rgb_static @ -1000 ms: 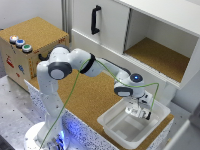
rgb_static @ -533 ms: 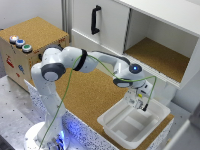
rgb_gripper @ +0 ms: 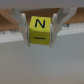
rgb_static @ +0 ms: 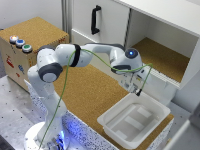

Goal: Place the grasped yellow block inside the right cabinet

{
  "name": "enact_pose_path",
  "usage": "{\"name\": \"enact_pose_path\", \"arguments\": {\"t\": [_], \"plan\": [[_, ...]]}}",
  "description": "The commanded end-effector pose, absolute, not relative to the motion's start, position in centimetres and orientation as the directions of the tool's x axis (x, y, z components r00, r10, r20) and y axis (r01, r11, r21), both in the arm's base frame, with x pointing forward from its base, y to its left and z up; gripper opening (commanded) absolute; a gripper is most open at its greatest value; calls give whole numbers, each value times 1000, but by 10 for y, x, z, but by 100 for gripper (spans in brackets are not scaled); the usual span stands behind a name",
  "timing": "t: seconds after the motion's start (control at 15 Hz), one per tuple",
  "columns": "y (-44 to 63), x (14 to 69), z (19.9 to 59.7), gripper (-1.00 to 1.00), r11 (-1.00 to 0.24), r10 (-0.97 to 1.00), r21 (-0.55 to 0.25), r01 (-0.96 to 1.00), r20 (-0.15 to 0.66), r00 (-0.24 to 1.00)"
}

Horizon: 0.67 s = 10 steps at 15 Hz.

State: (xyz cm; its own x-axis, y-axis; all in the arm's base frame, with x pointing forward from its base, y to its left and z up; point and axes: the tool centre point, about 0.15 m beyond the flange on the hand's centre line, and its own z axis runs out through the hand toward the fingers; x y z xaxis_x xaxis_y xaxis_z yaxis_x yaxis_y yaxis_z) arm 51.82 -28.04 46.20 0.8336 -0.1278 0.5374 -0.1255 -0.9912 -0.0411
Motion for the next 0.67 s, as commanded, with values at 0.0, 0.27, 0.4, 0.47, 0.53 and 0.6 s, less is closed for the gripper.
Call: {"name": "enact_pose_path", "arguments": {"t": [0.0,0.27,0.4,0.47,0.53,0.6], "plan": [[-248,573,493,-100,-979,-150,43,-198,500,853],[-238,608,487,-100,-991,-112,13,-136,489,865],[-239,626,482,-100,-993,-105,-2,-119,486,867],[-241,634,478,-100,-993,-100,0,-114,484,869],[-245,644,476,-100,-994,-98,3,-114,486,869],[-248,651,475,-100,-994,-92,4,-108,486,869]]}}
